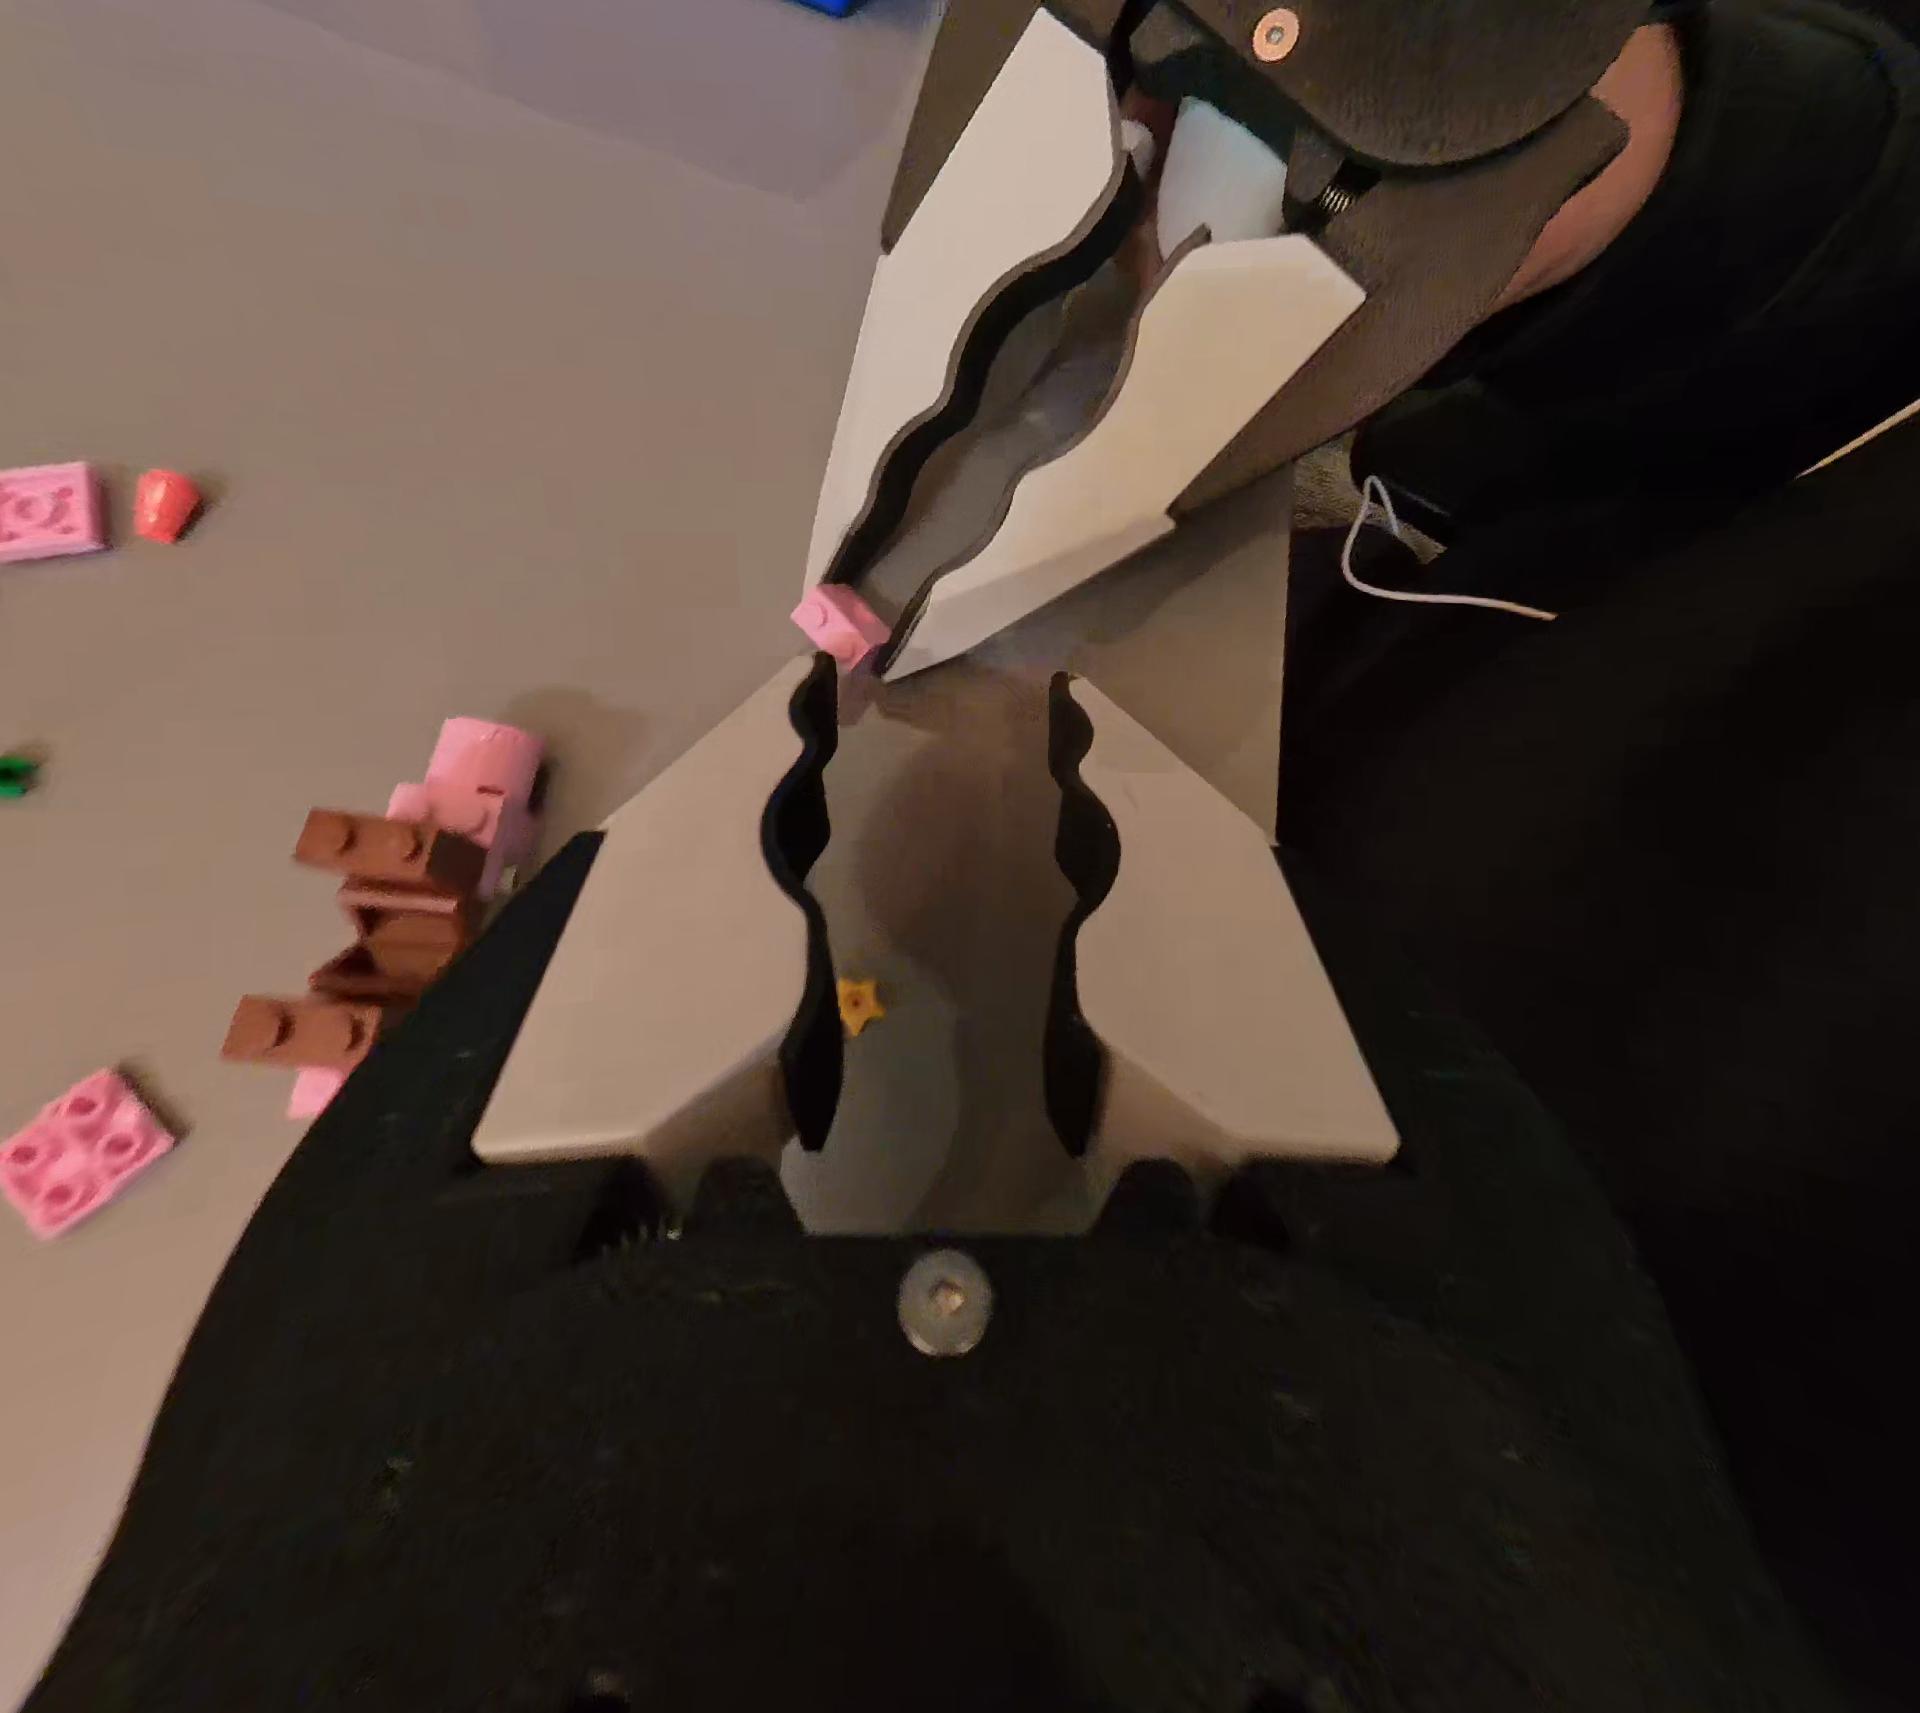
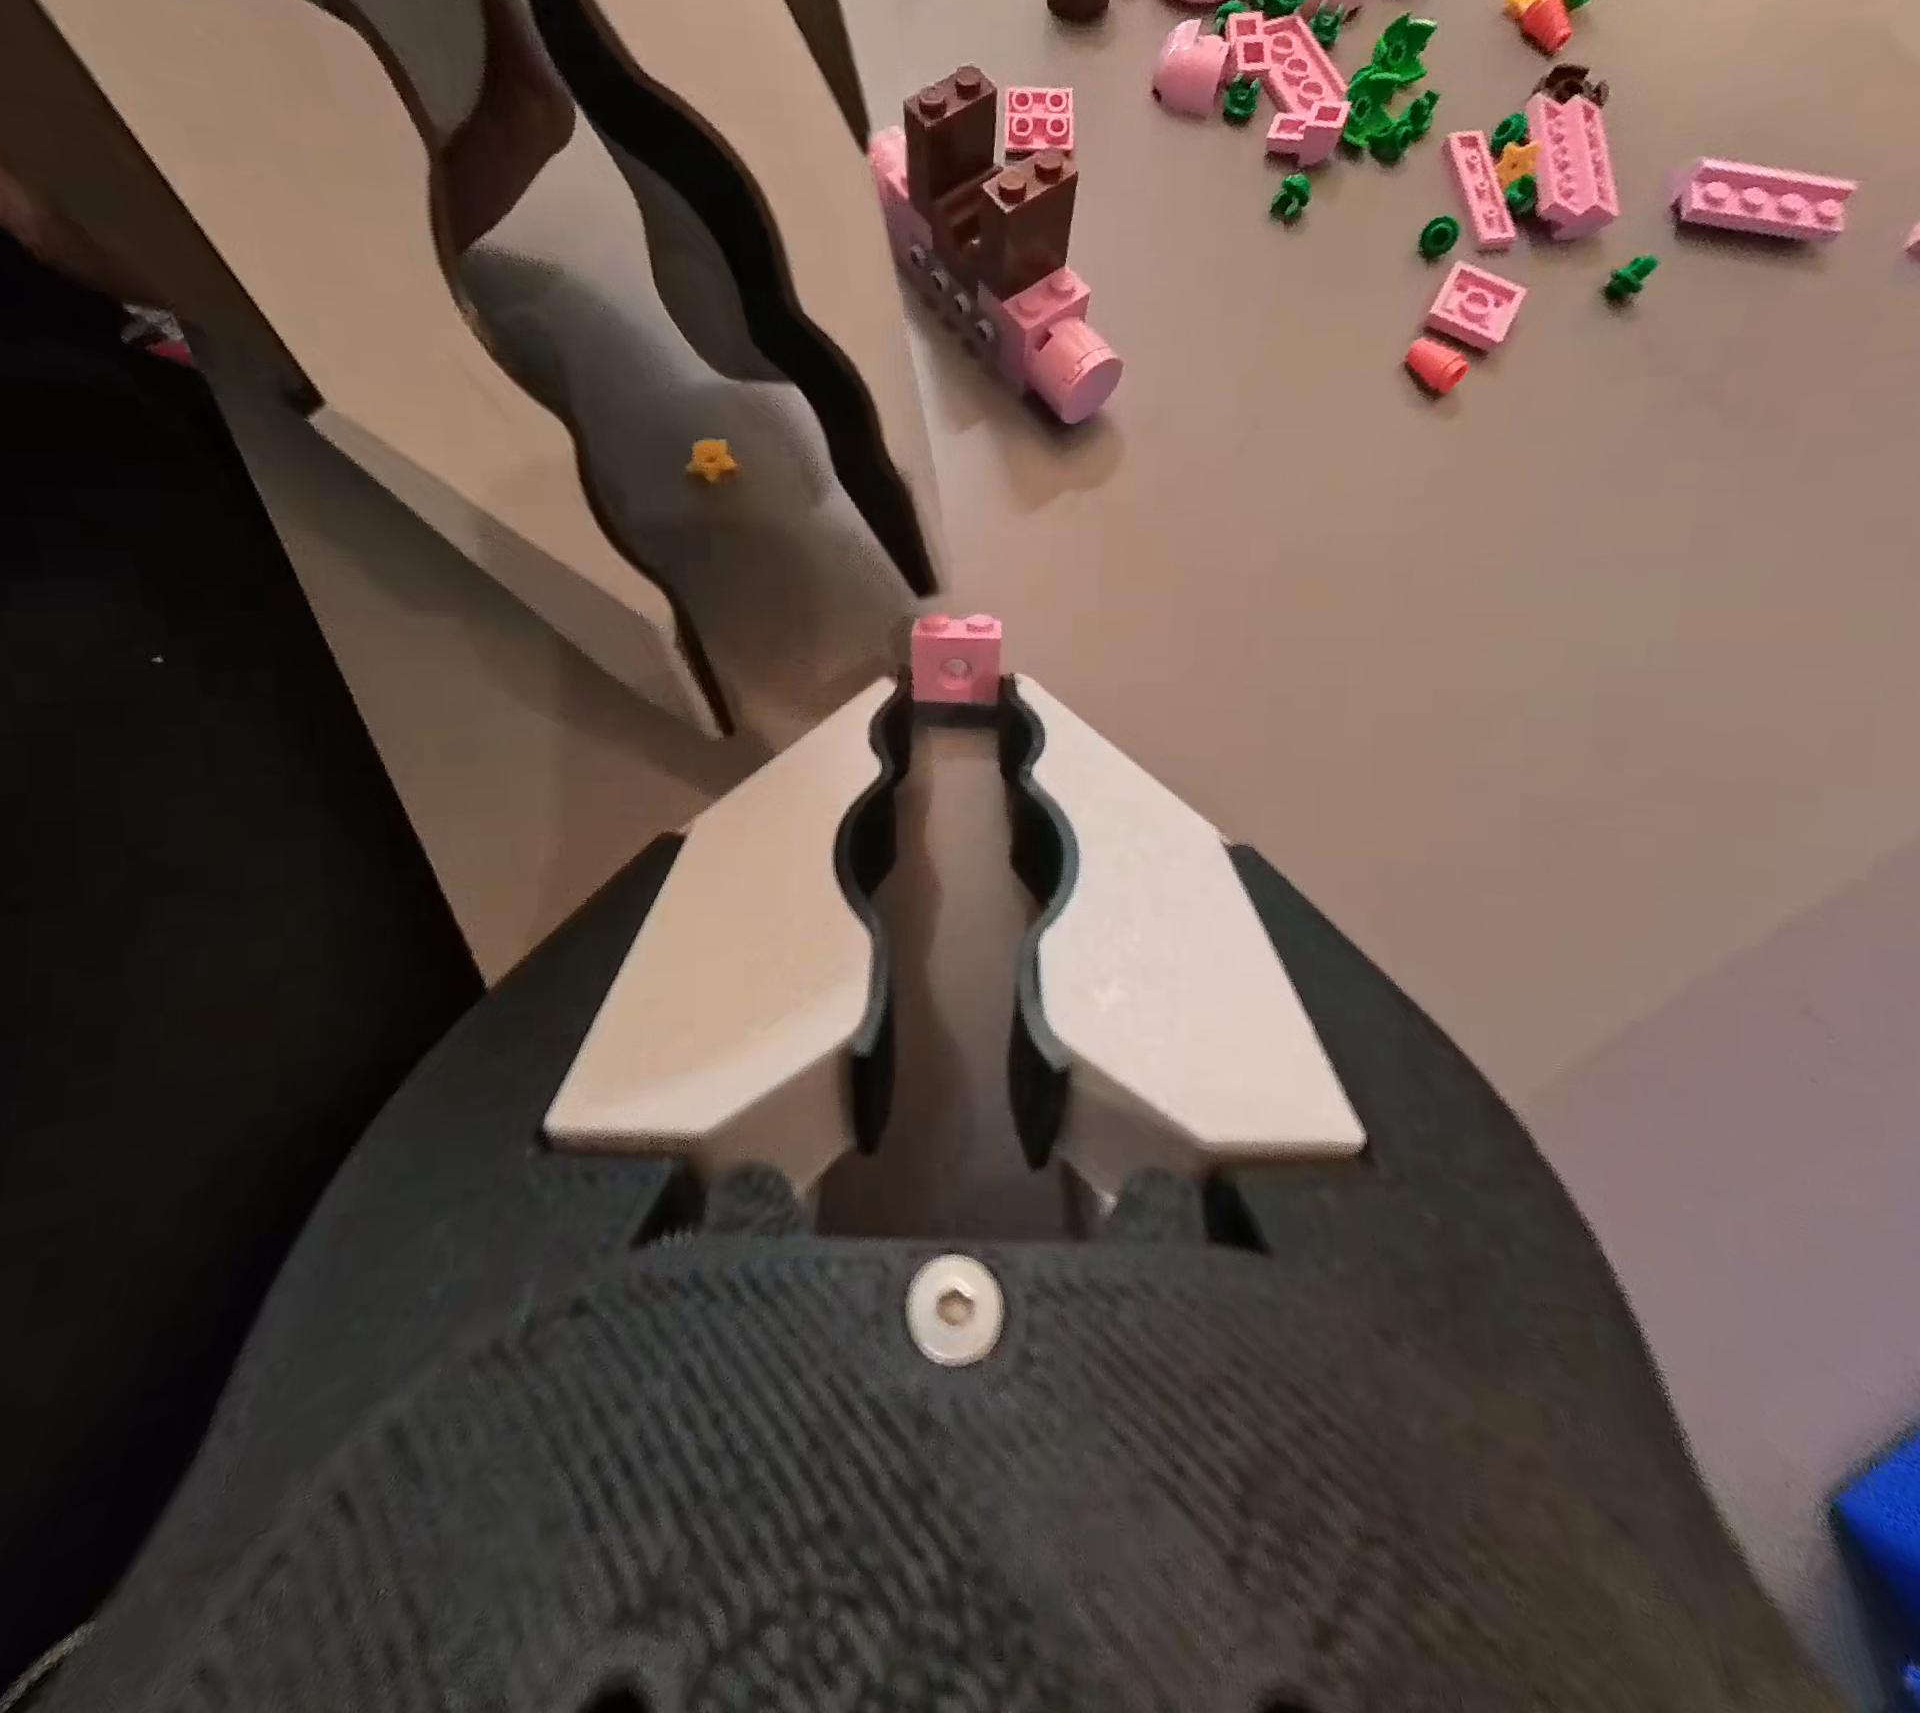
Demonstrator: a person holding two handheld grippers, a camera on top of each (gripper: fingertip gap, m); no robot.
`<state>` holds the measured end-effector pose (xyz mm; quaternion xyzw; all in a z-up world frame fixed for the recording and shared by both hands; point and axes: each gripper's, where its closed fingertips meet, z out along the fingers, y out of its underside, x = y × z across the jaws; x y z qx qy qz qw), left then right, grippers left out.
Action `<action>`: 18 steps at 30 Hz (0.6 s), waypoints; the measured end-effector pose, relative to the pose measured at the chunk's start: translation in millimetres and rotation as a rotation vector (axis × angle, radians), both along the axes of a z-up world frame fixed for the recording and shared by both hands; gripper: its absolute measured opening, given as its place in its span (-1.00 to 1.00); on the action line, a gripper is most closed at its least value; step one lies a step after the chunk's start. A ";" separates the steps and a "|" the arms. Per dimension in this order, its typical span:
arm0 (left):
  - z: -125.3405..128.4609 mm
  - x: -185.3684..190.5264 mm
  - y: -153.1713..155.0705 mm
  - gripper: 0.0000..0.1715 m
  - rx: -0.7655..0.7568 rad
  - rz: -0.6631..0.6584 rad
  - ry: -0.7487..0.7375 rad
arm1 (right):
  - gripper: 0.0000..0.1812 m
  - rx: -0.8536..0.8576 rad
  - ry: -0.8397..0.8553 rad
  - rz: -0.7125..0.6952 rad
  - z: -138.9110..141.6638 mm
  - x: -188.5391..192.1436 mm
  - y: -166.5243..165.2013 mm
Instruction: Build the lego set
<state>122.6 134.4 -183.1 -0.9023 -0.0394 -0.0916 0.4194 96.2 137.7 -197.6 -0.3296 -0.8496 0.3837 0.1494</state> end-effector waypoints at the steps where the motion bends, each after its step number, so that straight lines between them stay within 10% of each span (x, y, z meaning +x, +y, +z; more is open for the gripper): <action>1: -1.0 1.7 2.6 -0.53 -0.009 -0.011 -0.005 | -0.83 0.003 0.004 -0.002 0.1 -0.3 0.3; 18: 21.0 -15.3 5.8 -0.53 0.058 -0.015 0.029 | -0.68 0.007 0.001 0.003 1.4 3.1 25.5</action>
